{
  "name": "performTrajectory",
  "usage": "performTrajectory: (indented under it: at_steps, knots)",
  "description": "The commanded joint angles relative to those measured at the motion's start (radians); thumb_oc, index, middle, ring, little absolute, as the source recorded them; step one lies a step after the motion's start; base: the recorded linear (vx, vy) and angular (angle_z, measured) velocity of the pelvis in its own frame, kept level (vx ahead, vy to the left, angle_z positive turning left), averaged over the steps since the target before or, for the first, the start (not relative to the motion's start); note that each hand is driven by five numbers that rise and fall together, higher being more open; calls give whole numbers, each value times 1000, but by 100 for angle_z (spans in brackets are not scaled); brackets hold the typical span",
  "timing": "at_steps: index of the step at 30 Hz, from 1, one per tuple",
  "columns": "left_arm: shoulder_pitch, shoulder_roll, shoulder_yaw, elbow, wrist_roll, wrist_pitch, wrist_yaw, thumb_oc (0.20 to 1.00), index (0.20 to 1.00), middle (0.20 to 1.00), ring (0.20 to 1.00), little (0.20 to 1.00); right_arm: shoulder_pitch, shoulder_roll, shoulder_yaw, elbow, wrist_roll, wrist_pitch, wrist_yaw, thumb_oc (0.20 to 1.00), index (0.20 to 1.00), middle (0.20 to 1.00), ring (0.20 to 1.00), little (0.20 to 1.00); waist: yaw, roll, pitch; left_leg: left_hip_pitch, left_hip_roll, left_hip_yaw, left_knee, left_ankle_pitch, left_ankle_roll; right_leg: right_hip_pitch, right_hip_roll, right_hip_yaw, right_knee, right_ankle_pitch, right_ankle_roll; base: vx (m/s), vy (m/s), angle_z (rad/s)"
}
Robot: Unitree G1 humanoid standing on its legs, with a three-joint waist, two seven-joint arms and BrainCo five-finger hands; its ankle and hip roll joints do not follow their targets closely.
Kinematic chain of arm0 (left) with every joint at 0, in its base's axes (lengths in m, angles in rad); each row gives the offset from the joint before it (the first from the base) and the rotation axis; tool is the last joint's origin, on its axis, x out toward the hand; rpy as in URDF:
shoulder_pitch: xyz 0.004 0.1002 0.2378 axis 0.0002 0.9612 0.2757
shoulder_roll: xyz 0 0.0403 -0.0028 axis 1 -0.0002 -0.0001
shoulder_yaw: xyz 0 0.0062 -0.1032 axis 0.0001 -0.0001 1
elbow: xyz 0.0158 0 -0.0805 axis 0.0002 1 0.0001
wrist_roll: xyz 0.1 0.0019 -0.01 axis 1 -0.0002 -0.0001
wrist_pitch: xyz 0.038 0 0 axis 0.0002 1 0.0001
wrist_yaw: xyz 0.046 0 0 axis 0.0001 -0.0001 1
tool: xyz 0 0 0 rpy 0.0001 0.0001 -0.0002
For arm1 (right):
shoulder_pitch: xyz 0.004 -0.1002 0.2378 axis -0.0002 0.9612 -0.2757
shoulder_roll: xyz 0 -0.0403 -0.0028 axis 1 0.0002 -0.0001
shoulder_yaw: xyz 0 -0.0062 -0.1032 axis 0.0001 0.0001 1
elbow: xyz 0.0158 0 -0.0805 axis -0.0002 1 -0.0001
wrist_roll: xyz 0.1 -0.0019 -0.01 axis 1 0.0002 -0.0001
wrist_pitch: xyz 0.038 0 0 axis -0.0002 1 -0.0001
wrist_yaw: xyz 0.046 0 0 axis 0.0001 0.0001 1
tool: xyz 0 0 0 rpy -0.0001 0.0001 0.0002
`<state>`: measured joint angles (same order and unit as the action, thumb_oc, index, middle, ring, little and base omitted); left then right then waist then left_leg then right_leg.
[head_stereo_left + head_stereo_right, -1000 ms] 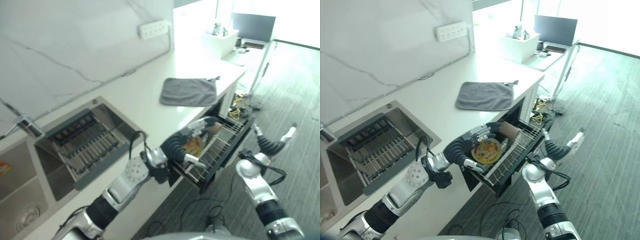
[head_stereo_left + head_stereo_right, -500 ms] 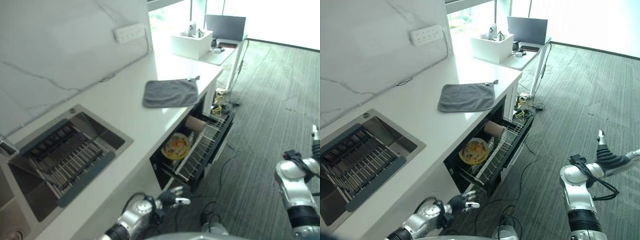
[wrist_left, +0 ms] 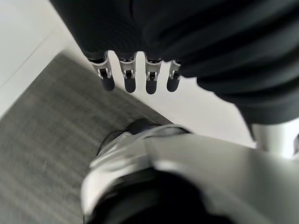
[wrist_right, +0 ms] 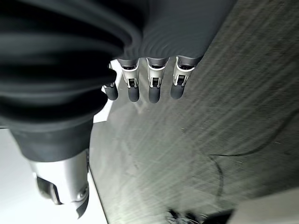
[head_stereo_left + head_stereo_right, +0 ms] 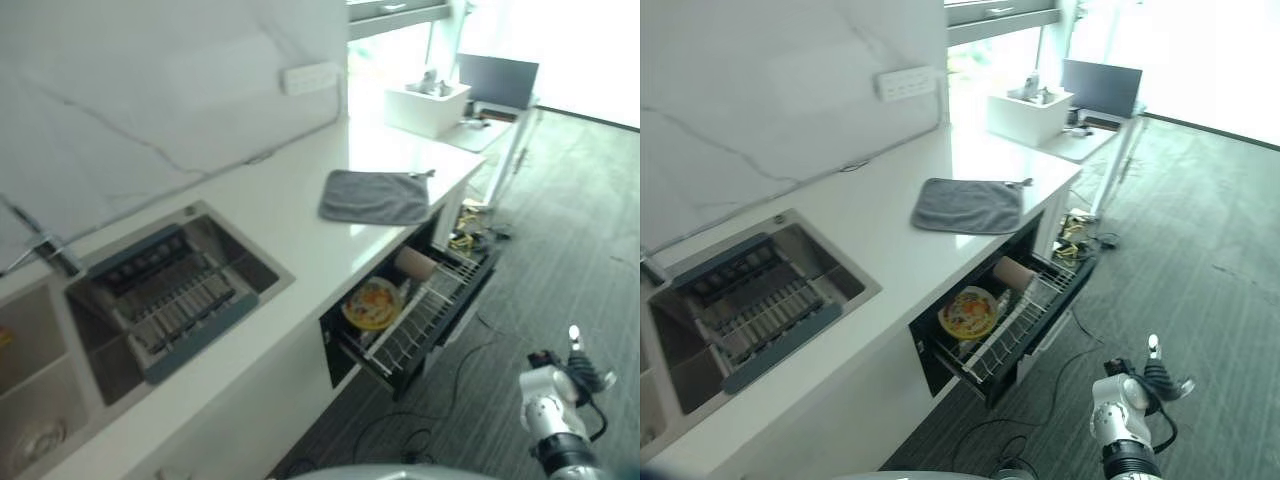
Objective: Place the dishes in the dishwasher.
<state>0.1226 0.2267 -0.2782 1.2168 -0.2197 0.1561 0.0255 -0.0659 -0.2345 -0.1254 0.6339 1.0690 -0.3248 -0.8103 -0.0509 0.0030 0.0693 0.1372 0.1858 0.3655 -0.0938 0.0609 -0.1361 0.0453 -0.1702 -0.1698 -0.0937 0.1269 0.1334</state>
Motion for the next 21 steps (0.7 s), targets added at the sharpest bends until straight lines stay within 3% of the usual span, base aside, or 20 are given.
performTrajectory:
  at_steps: [1,4,7,10,12,14,15,21]
  knots:
    - [-68,-6,-54,25,-30,-17,4,1000,1000,1000,1000,1000,-103,-30,-29,23,146,-106,180,1000,1000,1000,1000,1000,0,10,115,27,-16,-40,27,-36,36,63,17,-56,23,-81,-6,37,-14,18]
    - [-61,-6,-55,12,-39,-23,1,1000,1000,1000,1000,1000,-107,-18,-7,38,115,-98,249,1000,1000,1000,1000,1000,12,23,119,22,-21,-55,30,-35,36,61,10,-64,29,-82,-6,12,-2,3]
    - [-52,-5,-64,-13,-67,-32,-3,1000,1000,1000,1000,1000,-128,-16,44,48,118,-30,316,1000,1000,1000,1000,1000,25,40,127,12,-30,-72,33,-35,37,56,-2,-72,37,-85,-7,-7,41,4]
    - [-53,-4,-70,-36,-84,-49,-15,1000,1000,1000,1000,1000,-165,-25,108,93,159,70,501,1000,1000,1000,1000,1000,41,59,136,-7,-42,-93,35,-32,37,39,-17,-79,51,-88,-6,-36,54,15]
    - [-61,-5,-72,-49,-94,-56,-36,1000,1000,1000,1000,1000,-197,-37,133,140,200,153,693,1000,1000,1000,1000,1000,51,80,144,-20,-53,-105,33,-26,36,28,-31,-87,62,-92,-6,-16,101,16]
    - [-61,-5,-71,-54,-91,-58,-44,1000,1000,1000,1000,1000,-212,-49,135,158,182,163,744,1000,1000,1000,1000,1000,55,90,147,-24,-57,-109,32,-23,36,23,-36,-90,68,-93,-7,1,119,16]
    - [-66,-1,-67,-57,-84,-67,-74,1000,1000,1000,1000,1000,-250,-90,139,197,118,207,880,1000,1000,1000,1000,1000,63,114,157,-36,-67,-120,30,-16,32,9,-49,-98,81,-98,-6,13,146,20]
    - [-92,31,-64,-48,-77,-99,-133,1000,1000,1000,1000,1000,-384,-189,141,259,106,322,1046,1000,1000,1000,1000,1000,80,146,198,-86,-79,-151,32,3,23,-47,-71,-107,114,-103,-5,-38,84,9]
